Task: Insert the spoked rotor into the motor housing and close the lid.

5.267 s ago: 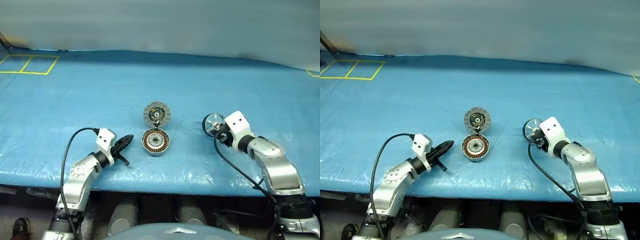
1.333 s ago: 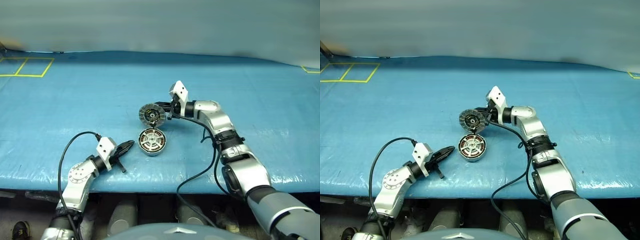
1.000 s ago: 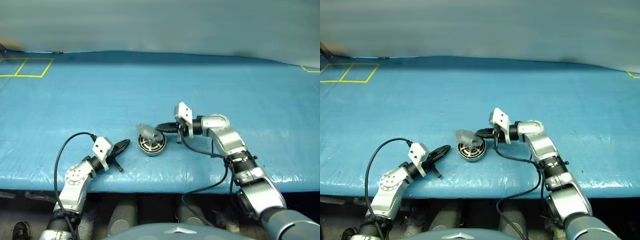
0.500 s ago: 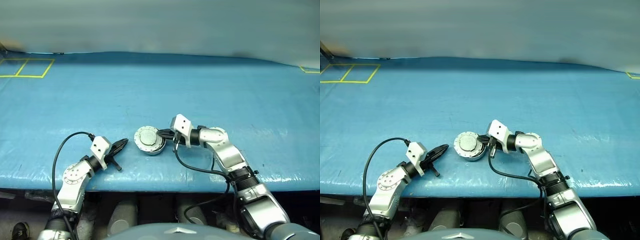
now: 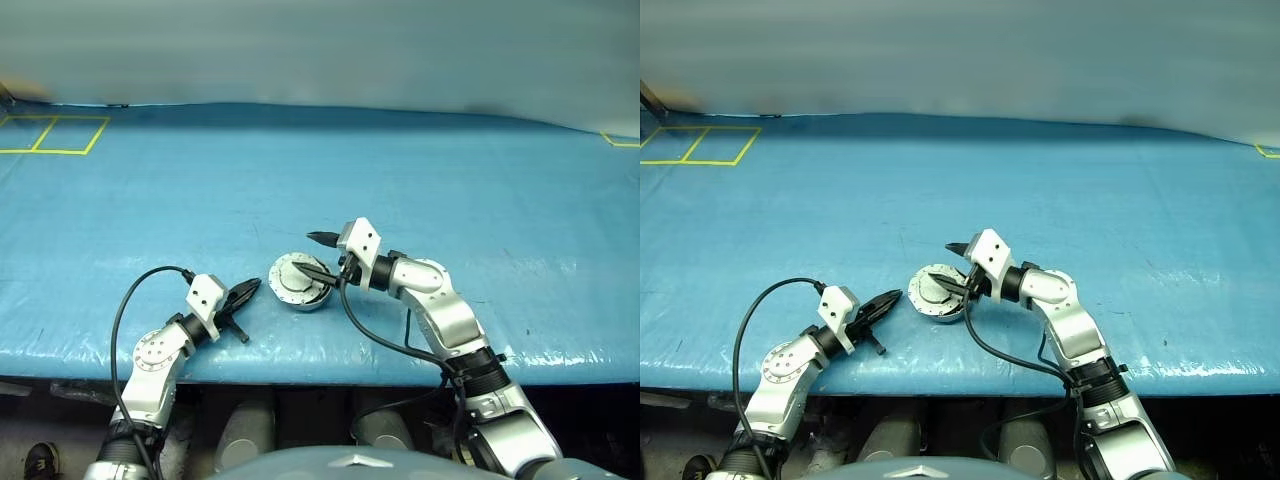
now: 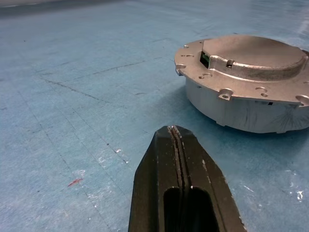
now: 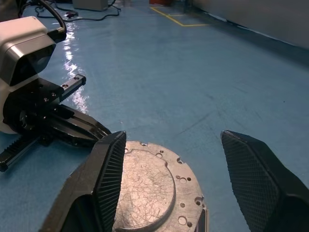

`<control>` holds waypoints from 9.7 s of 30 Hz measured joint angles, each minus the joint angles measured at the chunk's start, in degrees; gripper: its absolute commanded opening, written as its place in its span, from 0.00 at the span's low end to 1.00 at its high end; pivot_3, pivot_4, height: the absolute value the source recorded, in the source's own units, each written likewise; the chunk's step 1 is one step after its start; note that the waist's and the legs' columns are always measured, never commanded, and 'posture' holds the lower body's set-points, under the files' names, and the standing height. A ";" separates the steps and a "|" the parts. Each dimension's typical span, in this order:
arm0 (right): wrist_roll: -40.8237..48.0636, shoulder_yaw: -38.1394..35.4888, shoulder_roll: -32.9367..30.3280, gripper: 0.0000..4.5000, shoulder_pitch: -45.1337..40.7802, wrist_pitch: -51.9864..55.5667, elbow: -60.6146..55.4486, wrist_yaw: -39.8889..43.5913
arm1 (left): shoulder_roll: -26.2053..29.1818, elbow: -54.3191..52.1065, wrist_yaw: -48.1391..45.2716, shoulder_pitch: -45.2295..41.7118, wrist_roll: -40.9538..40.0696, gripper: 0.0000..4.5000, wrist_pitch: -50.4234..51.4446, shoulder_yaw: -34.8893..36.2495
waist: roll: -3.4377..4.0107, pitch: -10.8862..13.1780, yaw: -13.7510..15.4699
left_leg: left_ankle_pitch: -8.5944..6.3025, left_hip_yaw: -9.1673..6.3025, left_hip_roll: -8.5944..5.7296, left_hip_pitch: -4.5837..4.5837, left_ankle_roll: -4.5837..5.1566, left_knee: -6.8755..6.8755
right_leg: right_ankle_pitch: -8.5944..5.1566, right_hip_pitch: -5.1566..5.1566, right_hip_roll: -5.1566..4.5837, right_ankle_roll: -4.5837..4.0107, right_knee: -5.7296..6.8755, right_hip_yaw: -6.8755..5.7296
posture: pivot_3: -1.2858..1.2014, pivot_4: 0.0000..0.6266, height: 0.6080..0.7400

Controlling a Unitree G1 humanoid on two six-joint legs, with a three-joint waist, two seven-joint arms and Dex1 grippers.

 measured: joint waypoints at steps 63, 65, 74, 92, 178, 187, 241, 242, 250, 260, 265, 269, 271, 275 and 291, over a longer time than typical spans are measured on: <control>-1.77 5.15 -6.74 0.67 -3.42 8.58 -0.08 6.12 | -0.36 -0.10 1.63 0.24 1.53 0.00 -0.78 -0.63 | 0.01 0.00 0.38 | -0.01 0.01 0.00 -0.02 -0.01 -0.04 | -0.02 -0.03 -0.03 -0.01 -0.06 0.00 | 0.52 0.24 1.00; -1.78 5.16 -7.14 0.67 -3.67 8.60 -0.07 6.48 | -0.38 -0.10 1.66 0.23 1.54 0.00 -0.78 -0.63 | 0.01 0.00 0.39 | -0.01 0.01 0.00 -0.02 -0.01 -0.05 | -0.02 -0.03 -0.03 -0.01 -0.06 0.00 | 0.52 0.24 1.00; -3.11 5.64 -6.38 0.67 -4.41 7.71 1.16 5.72 | -0.43 -0.10 1.71 0.32 1.59 0.00 -0.83 -0.62 | 0.01 0.00 0.36 | -0.01 0.02 0.00 -0.01 -0.01 -0.05 | -0.02 -0.03 -0.03 -0.01 -0.06 0.00 | 0.52 0.24 1.00; -3.98 6.50 -6.10 0.67 -4.94 6.38 3.25 4.92 | -1.33 -0.59 1.74 0.58 0.20 0.00 1.44 -0.50 | 0.17 -0.21 0.31 | -0.01 0.01 0.00 0.14 -0.01 0.00 | -0.04 0.11 -0.04 -0.04 -0.04 0.00 | 0.52 0.24 1.00; 28.49 -21.88 -5.12 0.99 7.37 32.34 -8.40 -6.43 | -4.35 -1.67 -1.15 -7.58 -2.57 0.00 11.43 -6.01 | 0.09 -0.34 1.44 | -0.06 -0.08 -0.07 -0.24 0.03 -0.23 | 0.02 0.14 -0.17 0.09 -0.86 -0.20 | 0.52 0.24 1.00; 38.11 -24.80 1.73 0.99 9.15 46.37 -3.99 -13.38 | -4.47 -1.58 -0.83 -7.63 -2.27 0.00 10.97 -6.06 | 0.11 -0.34 1.44 | -0.06 -0.08 -0.08 -0.26 0.05 -0.24 | 0.02 0.12 -0.17 0.09 -0.86 -0.20 | 0.52 0.24 1.00; 61.08 -40.05 19.10 0.26 1.84 46.89 2.16 -33.14 | -19.83 -10.46 3.00 -4.73 -39.63 0.99 37.13 9.04 | 0.23 -0.12 -0.30 | -0.03 -0.09 -0.04 -0.86 0.11 -0.15 | 0.30 -0.51 0.01 0.48 -0.72 -0.13 | 0.52 0.24 1.00; 61.77 -39.76 19.10 0.26 1.74 46.94 1.92 -33.16 | -20.28 -10.50 3.22 -4.86 -41.16 0.99 38.38 9.53 | 0.23 -0.12 -0.34 | -0.03 -0.09 -0.03 -0.86 0.11 -0.14 | 0.30 -0.51 0.02 0.48 -0.72 -0.13 | 0.52 0.24 1.00; 65.14 -35.83 19.11 0.26 1.77 48.38 -0.63 -33.67 | -22.06 -10.95 5.57 -5.73 -48.90 0.99 45.42 11.63 | 0.23 -0.11 -0.33 | -0.03 -0.08 -0.04 -0.86 0.11 -0.10 | 0.31 -0.50 0.02 0.48 -0.71 -0.11 | 0.52 0.24 1.00; 65.29 -28.79 17.30 0.26 4.96 49.64 -3.03 -33.09 | -23.15 -10.96 5.53 -7.80 -51.87 0.99 47.56 11.91 | 0.24 -0.11 -0.30 | -0.03 -0.07 -0.04 -0.88 0.11 0.04 | 0.34 -0.47 0.04 0.14 -0.70 -0.09 | 0.52 0.24 1.00; 65.28 -28.16 17.05 0.26 4.96 49.16 -3.14 -32.42 | -23.13 -10.57 5.52 -8.78 -51.14 0.86 46.41 11.89 | 0.23 -0.11 -0.27 | -0.03 -0.07 -0.04 -0.91 0.12 0.18 | 0.31 -0.44 0.05 0.18 -0.70 -0.08 | 0.52 0.24 1.00; 65.26 -28.10 16.99 0.26 4.92 48.40 -3.14 -31.91 | -23.12 -9.52 5.30 -8.74 -51.44 0.58 46.48 11.84 | 0.23 -0.11 -0.27 | -0.02 -0.06 -0.04 -0.93 0.12 0.19 | 0.32 -0.45 0.05 0.17 -0.70 -0.07 | 0.52 0.24 1.00; 65.14 -27.97 16.84 0.26 4.92 48.28 -3.14 -31.58 | -23.12 -9.37 5.29 -8.74 -52.01 0.58 46.61 11.86 | 0.23 -0.11 -0.28 | -0.03 -0.06 -0.04 -0.93 0.12 0.18 | 0.33 -0.45 0.05 0.17 -0.70 -0.07 | 0.52 0.24 1.00; 65.08 -27.90 16.84 0.26 4.91 48.24 -3.06 -31.59 | -23.12 -9.29 5.39 -8.63 -52.29 0.58 46.65 11.88 | 0.24 -0.12 -0.29 | -0.03 -0.06 -0.04 -0.93 0.12 0.19 | 0.35 -0.45 0.06 0.15 -0.70 -0.06 | 0.52 0.24 1.00; 44.82 -24.70 15.80 0.70 2.59 30.23 -1.90 -30.33 | -23.48 -5.90 13.21 -8.50 -48.85 0.58 39.93 16.73 | 0.24 -0.12 -0.21 | -0.02 -0.02 -0.02 -0.92 0.12 0.24 | 0.50 -0.48 0.09 0.46 -0.66 -0.01 | 0.52 0.24 1.00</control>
